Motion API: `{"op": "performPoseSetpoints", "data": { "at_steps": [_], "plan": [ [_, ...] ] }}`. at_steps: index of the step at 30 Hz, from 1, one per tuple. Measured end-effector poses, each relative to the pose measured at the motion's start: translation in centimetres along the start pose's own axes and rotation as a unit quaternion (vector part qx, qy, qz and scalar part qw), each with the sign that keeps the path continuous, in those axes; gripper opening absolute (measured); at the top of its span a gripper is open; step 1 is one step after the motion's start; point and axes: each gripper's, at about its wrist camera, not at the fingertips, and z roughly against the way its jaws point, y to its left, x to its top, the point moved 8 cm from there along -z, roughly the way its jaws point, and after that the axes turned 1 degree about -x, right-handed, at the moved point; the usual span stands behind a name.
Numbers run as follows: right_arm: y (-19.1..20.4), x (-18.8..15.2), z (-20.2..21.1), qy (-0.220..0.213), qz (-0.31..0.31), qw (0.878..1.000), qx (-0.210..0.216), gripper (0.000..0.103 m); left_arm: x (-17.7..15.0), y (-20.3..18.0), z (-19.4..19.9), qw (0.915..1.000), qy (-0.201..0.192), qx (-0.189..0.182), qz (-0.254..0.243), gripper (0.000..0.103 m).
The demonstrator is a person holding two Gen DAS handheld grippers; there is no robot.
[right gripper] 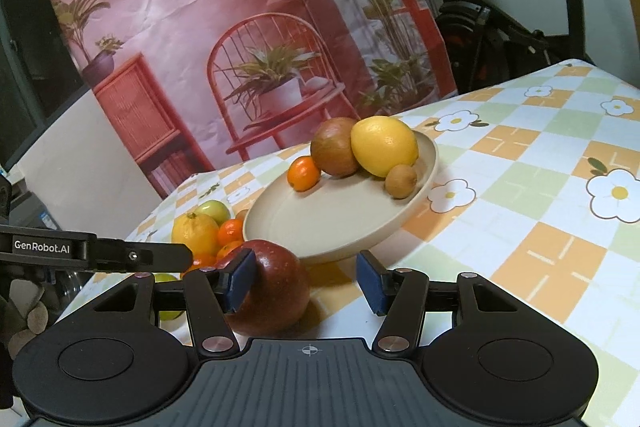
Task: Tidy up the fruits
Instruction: 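Move the left tool to the large red apple in the pile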
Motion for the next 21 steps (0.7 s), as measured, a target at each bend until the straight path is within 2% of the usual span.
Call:
{"op": "performPoseSetpoints", "data": {
  "at_steps": [7, 13, 21],
  "plan": [
    [0.0, -0.1, 0.1, 0.000, -0.009, 1.000, 0.003, 0.052, -0.7, -1.0, -0.8, 0.9998, 0.012, -0.015, -0.007, 0.044],
    [0.1, -0.2, 0.2, 0.002, -0.005, 1.000, 0.003, 0.054, -0.5, -0.7, -1.3, 1.0000, 0.007, -0.002, -0.003, 0.046],
    [1.8, -0.9, 0.9, 0.025, 0.083, 0.996, -0.001, 0.056, 0.2, -0.1, -1.8, 0.9999, 0.004, 0.009, 0.012, 0.046]
  ]
}}
